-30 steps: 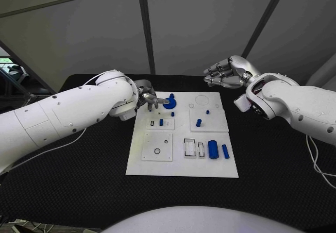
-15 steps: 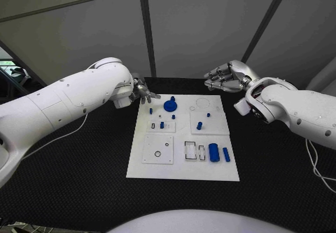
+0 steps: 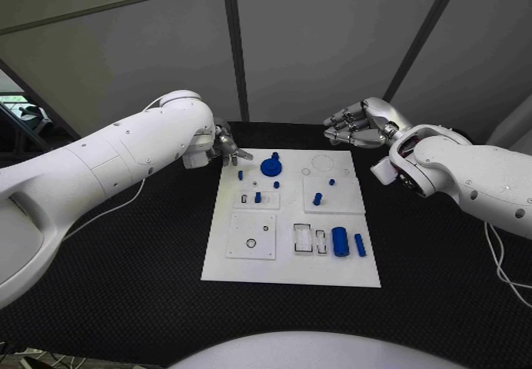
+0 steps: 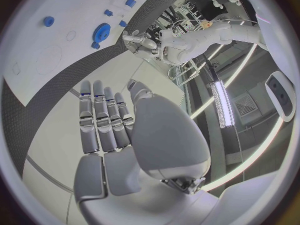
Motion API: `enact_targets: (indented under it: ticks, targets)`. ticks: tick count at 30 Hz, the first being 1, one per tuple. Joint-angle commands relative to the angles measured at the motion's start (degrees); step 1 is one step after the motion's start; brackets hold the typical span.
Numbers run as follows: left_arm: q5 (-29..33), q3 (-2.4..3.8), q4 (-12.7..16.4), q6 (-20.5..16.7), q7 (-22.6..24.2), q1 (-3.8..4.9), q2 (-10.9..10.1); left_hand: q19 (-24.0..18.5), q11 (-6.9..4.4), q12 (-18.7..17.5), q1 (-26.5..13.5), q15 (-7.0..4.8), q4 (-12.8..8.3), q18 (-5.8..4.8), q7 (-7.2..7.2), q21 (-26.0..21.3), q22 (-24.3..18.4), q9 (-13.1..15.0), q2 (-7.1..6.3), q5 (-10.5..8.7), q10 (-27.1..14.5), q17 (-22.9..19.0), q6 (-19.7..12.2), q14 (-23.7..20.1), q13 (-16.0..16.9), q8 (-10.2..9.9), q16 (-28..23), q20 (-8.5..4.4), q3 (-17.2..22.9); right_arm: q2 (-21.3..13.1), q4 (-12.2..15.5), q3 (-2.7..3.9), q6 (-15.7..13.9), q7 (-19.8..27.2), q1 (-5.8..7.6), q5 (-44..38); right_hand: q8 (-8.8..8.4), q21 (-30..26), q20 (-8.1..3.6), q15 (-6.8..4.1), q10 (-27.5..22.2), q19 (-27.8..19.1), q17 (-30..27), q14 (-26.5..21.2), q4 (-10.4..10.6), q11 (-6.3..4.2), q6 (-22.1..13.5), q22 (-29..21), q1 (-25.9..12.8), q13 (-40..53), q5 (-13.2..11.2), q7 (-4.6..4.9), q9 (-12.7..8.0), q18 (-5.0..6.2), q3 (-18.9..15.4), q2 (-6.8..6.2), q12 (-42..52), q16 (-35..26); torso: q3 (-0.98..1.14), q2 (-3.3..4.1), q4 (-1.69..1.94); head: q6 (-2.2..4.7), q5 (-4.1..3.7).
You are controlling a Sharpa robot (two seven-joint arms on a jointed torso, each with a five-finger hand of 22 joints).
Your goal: Assemble the parts on the task board
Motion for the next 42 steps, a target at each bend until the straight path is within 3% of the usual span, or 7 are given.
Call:
enact_targets:
  ticks: [1,9,15,21,42]
  targets:
    - [-4.1,0.0,-0.63,0.76,1.26,0.1,0.34,0.39,-0.06,0.38,0.45,0.22,-0.1,-3.04,0.07,0.2,0.04,-0.06,0.01,0.34,0.34,10.88,0.46,4.51,-0.05,0.2,0.36,-0.02,-0.4,0.08,0.13,0.04,0.33,0.65,0.08,0.06,0.03,-0.24,-0.01,0.25,-0.33,0.25,-0.05,-0.21,-0.16,0.08,0.06,-0.09,-0.42,-0.09,0.16,0.61,0.06,0.22,0.28,0.27,0.22,0.37,-0.03,-0.08,0.05,-0.01,0.13]
    - [-4.6,-0.11,-0.88,2.47,1.04,0.09,0.7,0.66,-0.12,0.46,0.65,0.17,-0.09,-3.18,-0.01,0.75,0.68,-0.24,0.11,0.47,0.41,10.94,0.78,4.54,-0.1,0.28,0.43,-0.06,-0.58,0.1,0.15,0.04,0.36,0.61,0.07,0.05,0.03,-0.24,-0.01,0.25,-0.33,0.25,-0.05,-0.21,-0.16,0.08,0.06,-0.09,-0.42,-0.09,0.16,0.61,0.06,0.22,0.28,0.27,0.22,0.37,0.01,-0.07,0.03,0.01,0.26]
    - [-4.67,-0.85,-1.26,4.57,0.87,0.05,0.96,0.99,-0.3,0.62,1.14,0.04,-0.15,-3.34,-0.24,1.4,1.45,-0.57,0.21,0.47,0.53,10.95,1.6,4.54,-0.2,0.57,0.44,-0.16,-1.0,0.19,0.15,0.04,0.44,0.61,0.07,0.05,0.03,-0.24,-0.01,0.25,-0.33,0.25,-0.05,-0.21,-0.16,0.08,0.06,-0.09,-0.42,-0.09,0.16,0.61,0.06,0.22,0.28,0.27,0.22,0.37,-0.03,-0.05,0.0,-0.11,0.24]
    - [-4.67,-1.21,-1.13,5.79,1.13,-0.08,1.03,1.21,-0.51,0.81,1.46,-0.12,-0.13,-3.45,-0.5,1.86,2.02,-0.82,0.46,0.46,0.71,11.03,2.46,4.58,-0.27,0.92,0.53,-0.28,-1.36,0.22,0.13,0.04,0.44,0.62,0.07,0.05,0.03,-0.24,-0.01,0.25,-0.33,0.25,-0.05,-0.21,-0.16,0.08,0.06,-0.09,-0.42,-0.09,0.16,0.61,0.06,0.22,0.28,0.27,0.22,0.37,-0.05,-0.04,0.02,-0.19,0.23]
    - [-3.76,-1.39,0.94,6.27,2.09,-0.13,0.58,1.55,-0.97,1.17,2.64,-0.49,-0.39,-3.62,-1.03,2.59,2.93,-1.08,1.29,0.62,1.13,11.15,3.84,4.65,-0.42,1.71,0.67,-0.57,-1.74,0.3,0.06,0.04,0.52,0.48,0.06,0.05,0.05,-0.33,-0.02,0.22,-0.32,0.33,-0.13,-0.18,-0.24,0.05,0.1,-0.14,-0.39,-0.08,0.24,0.58,0.06,0.23,0.38,0.29,0.27,0.43,-0.01,-0.04,0.01,-0.31,0.26]
